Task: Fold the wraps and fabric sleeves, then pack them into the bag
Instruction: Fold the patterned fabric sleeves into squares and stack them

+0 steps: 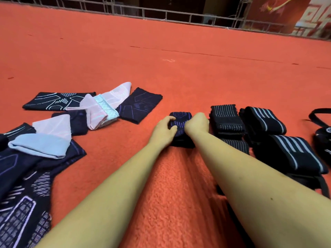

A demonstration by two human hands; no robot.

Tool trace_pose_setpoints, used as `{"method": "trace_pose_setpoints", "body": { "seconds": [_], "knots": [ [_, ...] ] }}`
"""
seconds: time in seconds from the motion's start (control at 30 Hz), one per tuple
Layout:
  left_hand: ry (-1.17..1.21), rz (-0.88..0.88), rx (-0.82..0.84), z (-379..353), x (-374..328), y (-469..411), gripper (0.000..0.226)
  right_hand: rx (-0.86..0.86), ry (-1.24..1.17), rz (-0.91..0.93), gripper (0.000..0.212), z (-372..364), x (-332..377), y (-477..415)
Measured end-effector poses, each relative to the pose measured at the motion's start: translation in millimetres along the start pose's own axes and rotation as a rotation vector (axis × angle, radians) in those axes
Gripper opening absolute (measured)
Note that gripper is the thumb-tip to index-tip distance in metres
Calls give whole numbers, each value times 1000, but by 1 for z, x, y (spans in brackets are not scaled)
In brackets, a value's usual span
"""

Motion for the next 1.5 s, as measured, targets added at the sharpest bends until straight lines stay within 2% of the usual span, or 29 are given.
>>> {"method": "trace_pose_setpoints", "body": {
  "seconds": [0.07,0.13,0.23,0.3,0.4,0.47,0.6,0.73,0.83,0.93,1.0,1.07,1.2,1.27,1.4,1.43,1.5],
  "knots": [
    [-21,-8,21,2,3,0,35,-3,106,36,26,-4,-1,1],
    [-30,-5,5,14,6,-1,30,-82,262,145,31,-4,4,5],
    [-173,-60,-86,50,12,-1,22,-241,327,525,30,-6,23,14],
    [-346,-105,-145,80,21,1,23,-166,296,701,29,-16,41,26],
    [-715,-108,-149,119,48,10,35,40,281,746,19,-45,63,43],
    [-838,-70,-95,134,69,21,45,114,314,736,10,-66,68,48],
    [-858,-109,-94,137,99,29,53,155,329,704,22,-104,66,41],
    [-873,-124,-124,136,110,26,56,77,422,726,18,-129,64,31],
    [-826,-112,-169,137,111,25,59,26,417,778,24,-131,69,28],
    [-763,-91,-157,139,109,26,84,30,339,716,20,-123,75,33],
    [-704,-140,-181,141,107,26,88,63,321,694,16,-113,73,41],
    [-654,-182,-217,145,102,28,83,93,293,684,15,-100,66,51],
    [-534,-281,-225,148,94,41,44,109,221,577,19,-70,40,71],
    [-428,-299,-246,149,84,53,36,115,194,534,22,-58,28,79],
    [-169,-271,-76,148,52,91,23,202,168,518,37,-36,3,101],
    [-100,-228,-42,149,43,102,27,221,173,526,42,-30,-5,108],
    [-48,-190,-19,150,31,126,24,236,150,546,41,-18,-21,123]
  ]
}}
Point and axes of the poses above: each hand's wrist, its own y-axis away from the middle knuckle, its own z-axis out of the back of the hand, x = y × z, the point moved 1 cm from there along -y, towards the middle knuckle, and after that the axes turned 13 degrees about -z, right-handed, at the moved point
